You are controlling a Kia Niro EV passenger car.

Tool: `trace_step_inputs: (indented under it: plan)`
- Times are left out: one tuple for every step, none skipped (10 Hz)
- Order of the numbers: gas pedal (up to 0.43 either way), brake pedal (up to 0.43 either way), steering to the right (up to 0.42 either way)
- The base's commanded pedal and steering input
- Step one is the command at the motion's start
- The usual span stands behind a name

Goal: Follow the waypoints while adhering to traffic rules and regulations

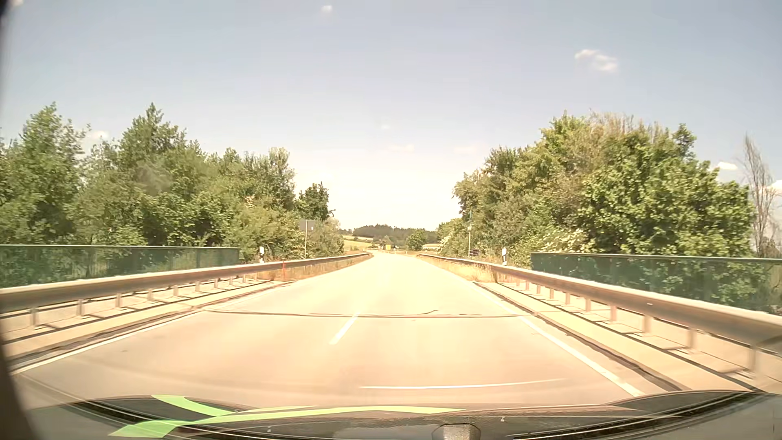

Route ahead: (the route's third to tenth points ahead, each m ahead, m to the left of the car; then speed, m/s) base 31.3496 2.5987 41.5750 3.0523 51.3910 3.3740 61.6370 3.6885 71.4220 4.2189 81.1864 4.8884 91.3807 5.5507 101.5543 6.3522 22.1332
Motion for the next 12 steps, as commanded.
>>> trace_step_inputs:
  plan:
    - [0.280, 0.000, -0.004]
    - [0.287, 0.000, -0.004]
    - [0.299, 0.000, -0.004]
    - [0.299, 0.000, -0.004]
    - [0.299, 0.000, -0.004]
    - [0.299, 0.000, -0.005]
    - [0.299, 0.000, -0.004]
    - [0.299, 0.000, -0.004]
    - [0.299, 0.000, -0.005]
    - [0.299, 0.000, -0.005]
    - [0.299, 0.000, -0.005]
    - [0.299, 0.000, -0.005]
